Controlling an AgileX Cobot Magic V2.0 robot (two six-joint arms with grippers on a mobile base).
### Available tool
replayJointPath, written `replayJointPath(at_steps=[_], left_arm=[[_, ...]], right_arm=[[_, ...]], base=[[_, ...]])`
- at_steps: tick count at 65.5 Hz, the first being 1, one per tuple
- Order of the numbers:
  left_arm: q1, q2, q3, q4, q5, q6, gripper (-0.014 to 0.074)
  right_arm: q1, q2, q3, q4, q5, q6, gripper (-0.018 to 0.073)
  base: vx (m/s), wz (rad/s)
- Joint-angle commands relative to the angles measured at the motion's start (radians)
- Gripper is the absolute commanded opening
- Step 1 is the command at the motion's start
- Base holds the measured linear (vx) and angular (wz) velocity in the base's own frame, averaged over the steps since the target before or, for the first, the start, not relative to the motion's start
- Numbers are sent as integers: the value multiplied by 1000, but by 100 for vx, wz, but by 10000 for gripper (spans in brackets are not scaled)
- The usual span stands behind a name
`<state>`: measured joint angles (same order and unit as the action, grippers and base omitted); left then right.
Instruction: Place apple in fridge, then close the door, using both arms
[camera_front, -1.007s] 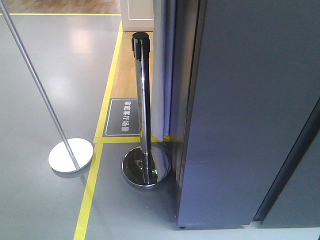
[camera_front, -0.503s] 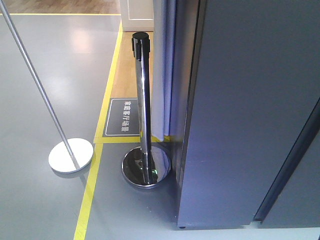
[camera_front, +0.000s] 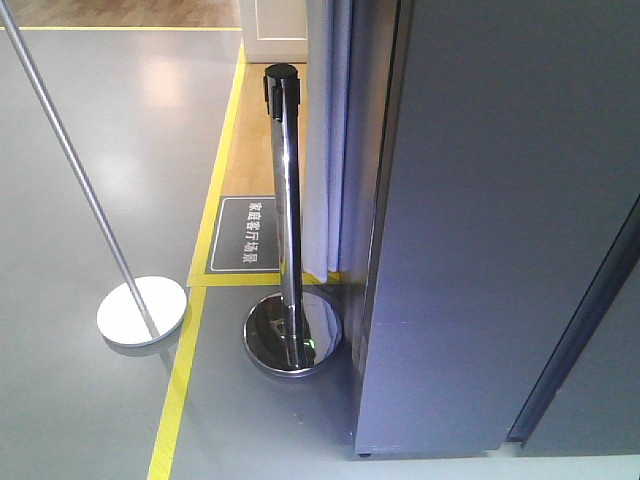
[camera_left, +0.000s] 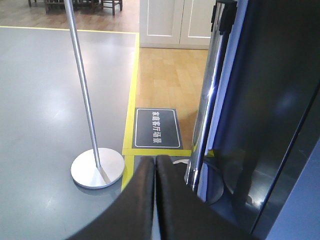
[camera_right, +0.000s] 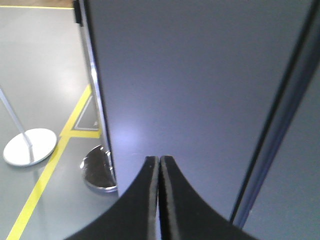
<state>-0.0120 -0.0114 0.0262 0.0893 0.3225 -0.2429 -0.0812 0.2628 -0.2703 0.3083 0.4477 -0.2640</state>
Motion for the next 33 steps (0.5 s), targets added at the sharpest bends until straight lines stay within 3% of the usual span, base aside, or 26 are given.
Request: replayJointPath(at_steps=[1,19,33], left_arm=[[-1,-15,20,-3,-71,-6,-5],[-1,-15,20,-3,-71,-6,-5],[-1,-14,20,-3,-70,-6,-5]], right_arm=[[-4,-53,49,-58,-142,98,-8],[3,-263,253,-222,-144,355,-8],[148,-285,307,-290,-147,357,-8]], base=[[0,0],[0,0],[0,0]])
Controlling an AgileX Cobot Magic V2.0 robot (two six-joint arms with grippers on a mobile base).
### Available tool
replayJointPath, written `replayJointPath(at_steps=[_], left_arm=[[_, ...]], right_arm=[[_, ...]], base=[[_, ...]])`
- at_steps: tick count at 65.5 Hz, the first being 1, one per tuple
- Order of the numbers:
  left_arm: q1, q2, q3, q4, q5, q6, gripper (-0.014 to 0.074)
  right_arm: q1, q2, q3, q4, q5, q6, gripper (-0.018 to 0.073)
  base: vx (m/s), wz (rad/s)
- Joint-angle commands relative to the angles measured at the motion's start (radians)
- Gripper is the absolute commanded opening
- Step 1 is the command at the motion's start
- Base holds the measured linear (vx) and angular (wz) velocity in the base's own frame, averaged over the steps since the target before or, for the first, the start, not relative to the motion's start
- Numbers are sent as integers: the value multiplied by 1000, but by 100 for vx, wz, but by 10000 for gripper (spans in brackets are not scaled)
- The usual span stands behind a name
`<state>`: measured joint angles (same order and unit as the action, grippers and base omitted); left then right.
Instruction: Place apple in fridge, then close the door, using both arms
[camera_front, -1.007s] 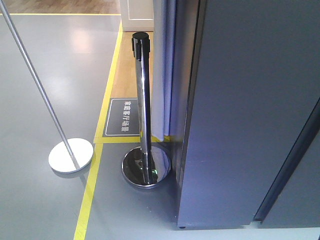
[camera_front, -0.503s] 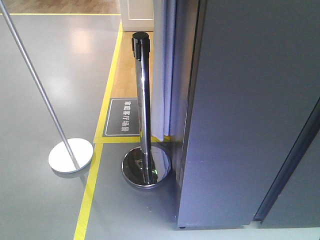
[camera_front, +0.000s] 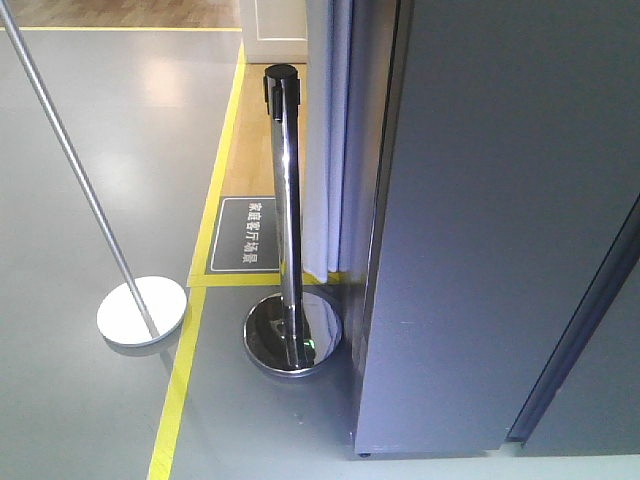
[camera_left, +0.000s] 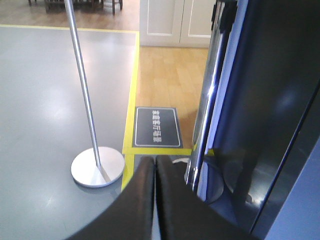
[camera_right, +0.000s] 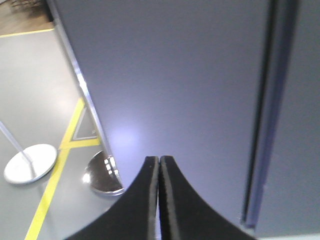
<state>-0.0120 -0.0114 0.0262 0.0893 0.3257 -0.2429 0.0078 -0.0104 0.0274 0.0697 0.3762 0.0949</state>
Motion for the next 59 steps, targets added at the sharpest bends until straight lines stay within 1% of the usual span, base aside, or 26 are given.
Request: replayJointPath(at_steps=[1,4,9,42,59], left_arm=[[-1,-14,20,-3,-73,-6,-5],[-1,-14,20,-3,-73,-6,-5],[-1,-14,20,-3,-73,-6,-5],[-1,-14,20,-3,-73,-6,-5],[-1,-14,20,-3,-73,-6,-5]], right_arm=[[70,-12,10,-59,-76,-4,-8],[103,-12,10,-78,-76,-10,-8],[128,-12,10,-84,-77,-24,-8],[125,-12,8,-95,-148,-42,-8],[125,-12,8,-90,-147,-40,-8]], base=[[0,0],[0,0],[0,0],[0,0],[0,0]])
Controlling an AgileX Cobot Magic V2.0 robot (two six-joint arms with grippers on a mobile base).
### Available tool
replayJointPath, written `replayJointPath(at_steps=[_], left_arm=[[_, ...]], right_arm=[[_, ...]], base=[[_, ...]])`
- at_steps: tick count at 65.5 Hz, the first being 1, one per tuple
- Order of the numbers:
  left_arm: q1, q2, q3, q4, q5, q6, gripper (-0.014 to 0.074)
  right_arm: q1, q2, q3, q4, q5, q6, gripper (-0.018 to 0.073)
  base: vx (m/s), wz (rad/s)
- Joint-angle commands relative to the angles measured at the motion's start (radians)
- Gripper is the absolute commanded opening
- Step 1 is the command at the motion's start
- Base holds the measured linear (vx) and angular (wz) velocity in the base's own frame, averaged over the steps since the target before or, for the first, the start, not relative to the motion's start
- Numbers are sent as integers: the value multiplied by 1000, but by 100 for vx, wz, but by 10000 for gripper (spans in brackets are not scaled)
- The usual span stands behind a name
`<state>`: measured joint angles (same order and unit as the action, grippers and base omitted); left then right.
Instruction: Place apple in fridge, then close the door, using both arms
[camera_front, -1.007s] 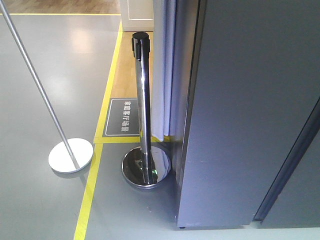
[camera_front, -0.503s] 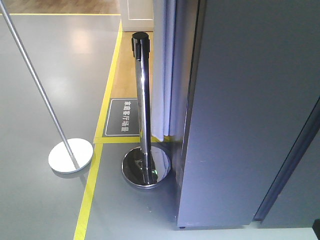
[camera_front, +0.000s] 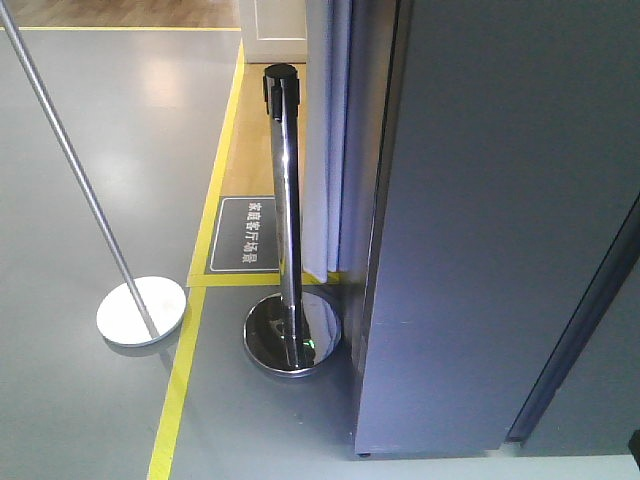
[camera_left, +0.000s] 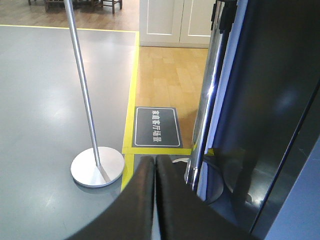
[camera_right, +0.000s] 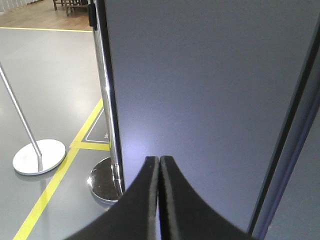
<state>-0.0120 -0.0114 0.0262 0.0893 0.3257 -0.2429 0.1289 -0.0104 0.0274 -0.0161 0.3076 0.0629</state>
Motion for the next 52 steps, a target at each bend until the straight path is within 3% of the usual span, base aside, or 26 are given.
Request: replayJointPath(at_steps=[1,52], left_arm=[[-1,-14,20,-3,-73,-6,-5],[-1,-14,20,-3,-73,-6,-5]], right_arm=[[4,-12,8,-1,-78,-9,-8],[4,-12,8,1,-67,-10,-8]], base=[[0,0],[0,0]])
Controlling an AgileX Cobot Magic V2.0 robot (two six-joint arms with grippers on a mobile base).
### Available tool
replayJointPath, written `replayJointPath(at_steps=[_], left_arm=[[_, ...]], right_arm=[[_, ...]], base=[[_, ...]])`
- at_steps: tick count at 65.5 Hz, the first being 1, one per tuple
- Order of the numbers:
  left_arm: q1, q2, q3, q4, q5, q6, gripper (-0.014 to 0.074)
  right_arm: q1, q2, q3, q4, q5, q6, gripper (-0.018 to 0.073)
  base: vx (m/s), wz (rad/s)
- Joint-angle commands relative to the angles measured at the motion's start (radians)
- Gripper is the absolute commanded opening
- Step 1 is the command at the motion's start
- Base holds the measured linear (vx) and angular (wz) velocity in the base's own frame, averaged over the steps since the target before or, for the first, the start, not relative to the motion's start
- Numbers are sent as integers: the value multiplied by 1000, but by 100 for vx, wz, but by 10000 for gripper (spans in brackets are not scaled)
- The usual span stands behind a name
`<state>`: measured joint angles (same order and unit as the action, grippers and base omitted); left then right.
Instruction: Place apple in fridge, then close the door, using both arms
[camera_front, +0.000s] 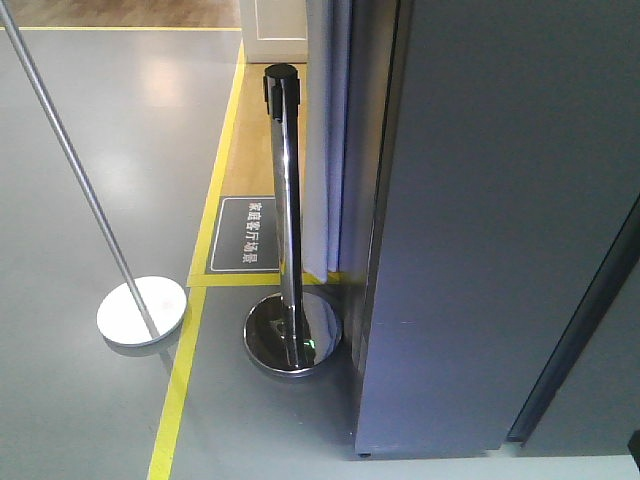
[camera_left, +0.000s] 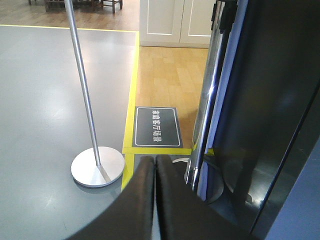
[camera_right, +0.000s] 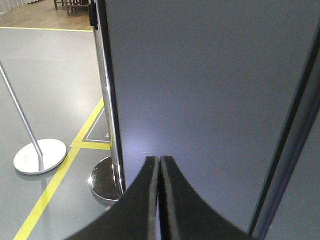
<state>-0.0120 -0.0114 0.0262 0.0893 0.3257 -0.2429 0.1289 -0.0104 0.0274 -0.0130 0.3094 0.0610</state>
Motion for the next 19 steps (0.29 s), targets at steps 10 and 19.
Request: replayJointPath(at_steps=[10,19], left_arm=[[-1,-14,20,-3,-73,-6,-5],[-1,-14,20,-3,-73,-6,-5]], right_arm=[[4,-12,8,-2,-69,-8,-8],[4,-12,8,-2,-69,-8,-8]], base=[[0,0],[0,0]])
